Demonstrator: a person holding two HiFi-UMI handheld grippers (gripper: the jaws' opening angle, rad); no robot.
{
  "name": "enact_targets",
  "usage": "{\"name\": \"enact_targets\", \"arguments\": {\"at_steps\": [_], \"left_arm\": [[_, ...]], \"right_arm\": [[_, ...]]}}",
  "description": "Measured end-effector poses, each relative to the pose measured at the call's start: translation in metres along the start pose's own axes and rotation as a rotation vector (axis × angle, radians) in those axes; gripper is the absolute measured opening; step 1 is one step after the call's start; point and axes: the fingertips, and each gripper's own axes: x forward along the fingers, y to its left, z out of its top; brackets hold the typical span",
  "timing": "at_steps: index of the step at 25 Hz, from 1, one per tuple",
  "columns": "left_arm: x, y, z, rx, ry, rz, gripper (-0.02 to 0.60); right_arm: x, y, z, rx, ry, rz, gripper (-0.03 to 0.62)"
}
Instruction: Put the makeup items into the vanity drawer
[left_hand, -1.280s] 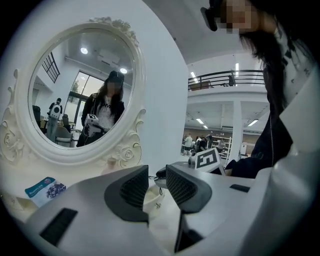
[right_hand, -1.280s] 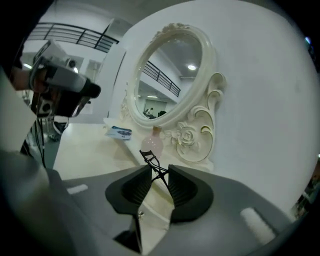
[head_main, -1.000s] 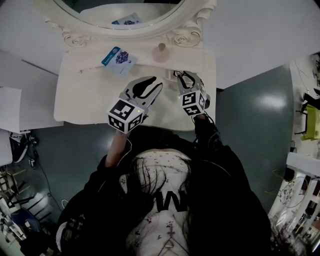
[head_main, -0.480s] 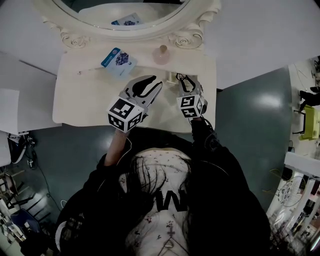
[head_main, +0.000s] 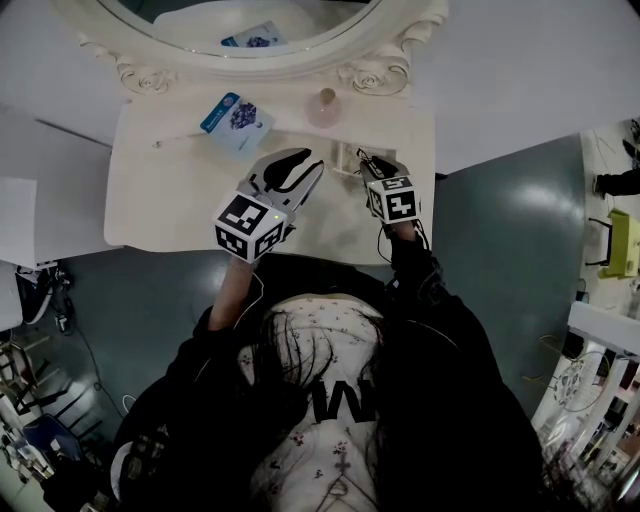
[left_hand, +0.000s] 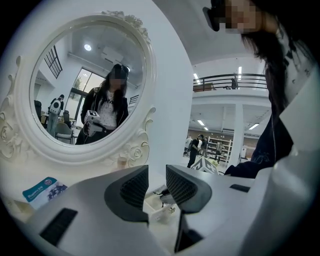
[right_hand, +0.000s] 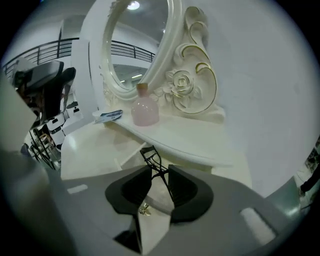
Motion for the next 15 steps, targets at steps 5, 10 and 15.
{"name": "enact_targets", "arguments": {"at_steps": [5,10,15], "left_arm": [[0.002,0.010,0.000,-0.017,-0.003,0.016,0.109],[0.007,0.010,0.000,-0.021,-0.004,0.005,0.109],[0.008,0.010,-0.001,-0.021,0.002,0.008,0.109]], "right_arm": [[0.007,0.002,-0.005,-0.010,0.103,0.033,0.114],[0.011,-0.002,0.002,-0.046,0.063,-0.028,0.132],[0.012,-0.002,0.001,-0.043,0.059,-0.029,0.141]]}}
